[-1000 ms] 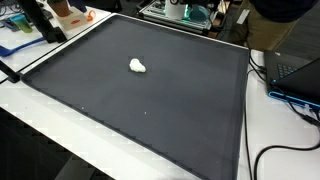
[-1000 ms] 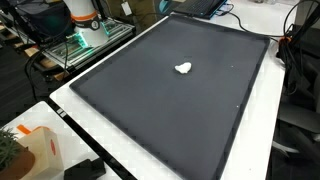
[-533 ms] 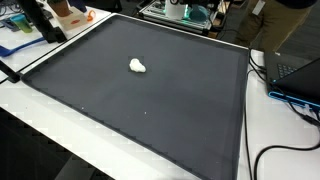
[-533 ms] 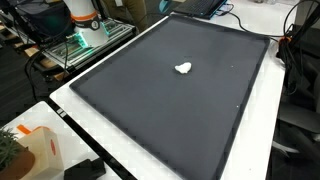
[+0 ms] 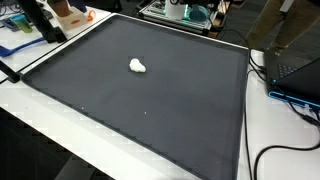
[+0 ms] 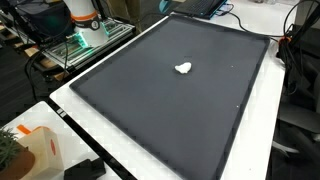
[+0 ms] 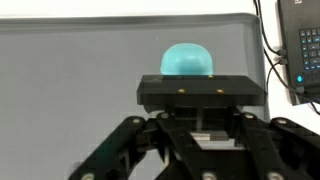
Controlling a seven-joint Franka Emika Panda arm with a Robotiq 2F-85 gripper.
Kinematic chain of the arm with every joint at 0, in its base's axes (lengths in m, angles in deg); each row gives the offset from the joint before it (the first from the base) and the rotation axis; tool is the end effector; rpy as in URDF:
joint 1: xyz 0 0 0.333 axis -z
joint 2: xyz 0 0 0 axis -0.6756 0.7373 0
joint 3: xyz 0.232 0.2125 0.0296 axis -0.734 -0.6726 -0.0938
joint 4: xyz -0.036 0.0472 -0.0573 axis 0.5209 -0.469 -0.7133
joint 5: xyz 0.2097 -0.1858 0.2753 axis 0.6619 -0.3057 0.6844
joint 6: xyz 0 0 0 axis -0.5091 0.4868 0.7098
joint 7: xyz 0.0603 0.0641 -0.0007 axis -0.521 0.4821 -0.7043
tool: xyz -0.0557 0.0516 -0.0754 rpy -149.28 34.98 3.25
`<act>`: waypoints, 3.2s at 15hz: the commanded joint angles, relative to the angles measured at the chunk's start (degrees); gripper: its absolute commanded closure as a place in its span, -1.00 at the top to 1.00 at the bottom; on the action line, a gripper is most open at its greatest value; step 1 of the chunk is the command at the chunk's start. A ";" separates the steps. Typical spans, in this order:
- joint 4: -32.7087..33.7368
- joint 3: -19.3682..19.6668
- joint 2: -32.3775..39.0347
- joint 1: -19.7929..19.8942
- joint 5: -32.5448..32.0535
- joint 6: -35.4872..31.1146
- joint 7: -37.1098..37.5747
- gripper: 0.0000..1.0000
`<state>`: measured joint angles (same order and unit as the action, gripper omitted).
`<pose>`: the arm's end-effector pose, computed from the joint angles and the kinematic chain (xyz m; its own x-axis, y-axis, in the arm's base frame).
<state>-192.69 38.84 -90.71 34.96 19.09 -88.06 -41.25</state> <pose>0.4641 0.1485 0.4331 0.9449 -0.0244 -0.3264 -0.0936 -0.9757 -0.1981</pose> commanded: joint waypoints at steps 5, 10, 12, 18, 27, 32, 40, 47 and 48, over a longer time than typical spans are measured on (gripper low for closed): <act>0.08 -0.22 0.01 0.24 0.00 0.11 -0.01 -0.56; 1.78 -0.14 -0.51 1.15 -11.27 -10.13 -1.38 -0.56; 2.90 -0.06 -0.15 1.62 -16.46 -11.18 -1.01 -0.56; 2.91 0.76 0.36 2.48 -18.59 -10.85 -0.93 -0.06; 1.97 2.33 5.03 3.60 -18.55 -18.94 -2.76 -0.56; 1.82 3.77 9.46 4.41 -24.69 -26.44 -1.11 -0.56; 2.32 4.50 11.68 4.49 -24.18 -28.16 -1.62 -0.56; 3.04 4.97 15.62 4.11 -25.50 -30.25 -0.69 -0.56; 3.06 4.95 16.12 4.11 -25.16 -30.84 -1.03 -0.56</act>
<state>-189.90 43.30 -76.04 39.51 -4.96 -117.33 -43.01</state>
